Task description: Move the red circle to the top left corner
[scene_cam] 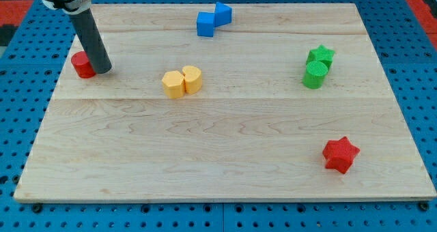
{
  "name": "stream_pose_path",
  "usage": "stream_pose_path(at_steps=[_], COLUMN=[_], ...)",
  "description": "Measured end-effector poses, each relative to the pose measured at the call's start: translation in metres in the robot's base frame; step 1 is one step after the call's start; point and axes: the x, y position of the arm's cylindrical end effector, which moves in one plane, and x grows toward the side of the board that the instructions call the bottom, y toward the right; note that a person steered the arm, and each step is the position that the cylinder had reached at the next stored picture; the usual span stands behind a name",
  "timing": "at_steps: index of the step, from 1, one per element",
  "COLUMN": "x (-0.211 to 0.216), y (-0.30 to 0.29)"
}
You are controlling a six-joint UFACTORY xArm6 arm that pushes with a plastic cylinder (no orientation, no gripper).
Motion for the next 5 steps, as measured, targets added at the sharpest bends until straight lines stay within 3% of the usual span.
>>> stream_pose_path(at_steps=[1, 2, 4, 5], x=[0.030, 0.032, -0.055, -0.065], y=[0.000, -0.027, -0.036, -0.036])
